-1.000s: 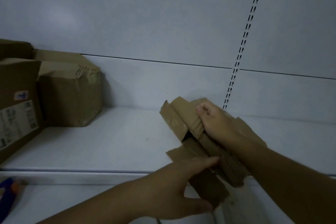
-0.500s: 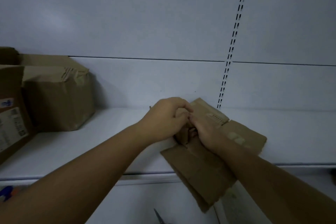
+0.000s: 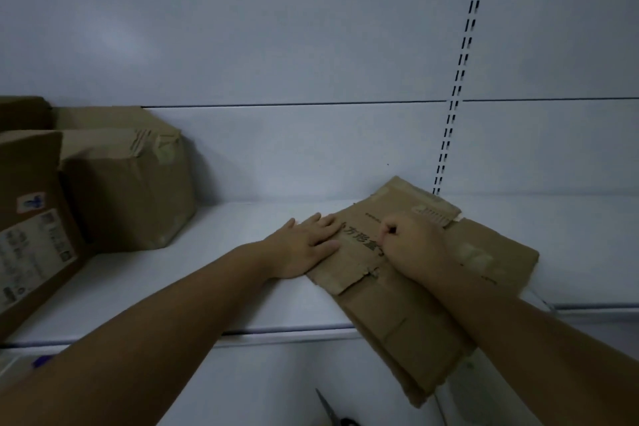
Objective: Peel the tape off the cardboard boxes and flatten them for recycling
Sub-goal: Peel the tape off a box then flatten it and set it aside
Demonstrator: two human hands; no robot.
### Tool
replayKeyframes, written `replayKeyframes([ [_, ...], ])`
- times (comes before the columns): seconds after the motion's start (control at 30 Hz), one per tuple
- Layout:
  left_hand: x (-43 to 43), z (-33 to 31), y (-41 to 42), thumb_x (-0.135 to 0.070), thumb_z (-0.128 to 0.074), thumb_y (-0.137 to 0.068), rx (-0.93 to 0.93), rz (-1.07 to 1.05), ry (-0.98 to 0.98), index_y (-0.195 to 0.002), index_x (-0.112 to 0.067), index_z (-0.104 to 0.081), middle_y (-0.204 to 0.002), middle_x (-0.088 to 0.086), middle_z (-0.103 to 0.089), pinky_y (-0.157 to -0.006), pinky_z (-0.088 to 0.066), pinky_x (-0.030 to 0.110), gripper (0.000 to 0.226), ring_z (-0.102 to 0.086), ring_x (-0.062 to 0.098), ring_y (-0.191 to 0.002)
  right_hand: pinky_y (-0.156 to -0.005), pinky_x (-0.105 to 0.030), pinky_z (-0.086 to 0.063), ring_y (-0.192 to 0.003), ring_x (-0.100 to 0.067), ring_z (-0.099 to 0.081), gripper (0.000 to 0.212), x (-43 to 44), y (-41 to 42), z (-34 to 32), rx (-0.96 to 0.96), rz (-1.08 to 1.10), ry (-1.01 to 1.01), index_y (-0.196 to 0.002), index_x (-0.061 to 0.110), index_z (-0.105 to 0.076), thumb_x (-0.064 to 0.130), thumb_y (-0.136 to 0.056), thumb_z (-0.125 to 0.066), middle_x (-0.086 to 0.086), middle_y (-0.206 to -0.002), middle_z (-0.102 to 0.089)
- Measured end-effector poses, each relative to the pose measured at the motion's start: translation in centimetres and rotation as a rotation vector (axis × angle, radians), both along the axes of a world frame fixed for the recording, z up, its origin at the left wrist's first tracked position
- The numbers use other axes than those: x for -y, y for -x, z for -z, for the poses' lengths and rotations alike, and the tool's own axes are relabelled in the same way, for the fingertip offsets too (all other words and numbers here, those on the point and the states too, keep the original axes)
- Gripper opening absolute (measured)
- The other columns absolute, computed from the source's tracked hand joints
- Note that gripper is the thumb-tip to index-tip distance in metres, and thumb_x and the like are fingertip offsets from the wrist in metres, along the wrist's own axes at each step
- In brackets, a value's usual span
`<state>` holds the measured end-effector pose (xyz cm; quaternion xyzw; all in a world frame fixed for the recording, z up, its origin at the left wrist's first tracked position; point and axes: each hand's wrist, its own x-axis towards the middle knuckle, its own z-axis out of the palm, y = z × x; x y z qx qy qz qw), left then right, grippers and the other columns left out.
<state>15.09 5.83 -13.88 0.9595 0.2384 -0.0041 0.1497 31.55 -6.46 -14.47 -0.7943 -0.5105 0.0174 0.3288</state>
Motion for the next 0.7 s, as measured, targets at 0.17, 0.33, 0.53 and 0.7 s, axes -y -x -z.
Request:
replayKeyframes([
  [0.17,-0.7,-1.4,-1.5,-0.047,-0.055,-0.091,0.166,-0.146,0.055,-0.125,-0.026,-0.061,-0.140,-0.011,-0.050,-0.105,-0.035,0.025,0.041,-0.048,0.010,-0.126,-0.048,-0.021,-0.032,-0.053,-0.007,-0.047,0.025,0.5,0.6,-0.8,-0.049,0.005,-0.048,-0.066,0.014,-0.068,0.007,-0.083,-0.050,0.002,-0.062,-0.062],
  [0.33,-1.5,-2.0,-2.7,-0.051,-0.074,-0.074,0.206,-0.131,0.059,-0.087,-0.029,-0.067,-0.101,-0.008,-0.062,-0.078,-0.040,0.025,0.027,-0.055,0.011,-0.096,-0.061,-0.020,-0.037,-0.064,-0.001,-0.048,0.021,4.4,1.6,-1.9,-0.012,0.049,-0.066,-0.079,0.023,-0.069,0.012,-0.086,-0.053,0.011,-0.078,-0.060],
  [0.53,-3.1,-2.8,-4.8,-0.043,-0.082,-0.067,0.090,-0.084,0.264,-0.122,-0.029,-0.052,-0.125,0.001,-0.053,-0.089,-0.044,0.033,0.064,-0.053,0.020,-0.108,-0.082,-0.033,-0.042,-0.097,-0.020,-0.051,0.043,12.4,1.0,0.8,0.436,0.339,0.067,-0.101,0.022,-0.065,0.055,-0.083,-0.044,-0.001,-0.106,-0.057],
  [0.7,-0.5,-4.9,-6.3,-0.041,-0.090,-0.054,-0.038,-0.106,0.295,-0.147,-0.015,-0.029,-0.149,0.009,-0.036,-0.101,-0.040,0.040,0.114,-0.040,0.030,-0.131,-0.107,-0.036,-0.028,-0.133,-0.021,-0.028,0.059,16.4,0.4,1.6,0.159,0.535,0.121,-0.139,0.031,-0.040,0.061,-0.087,-0.045,-0.003,-0.147,-0.034],
])
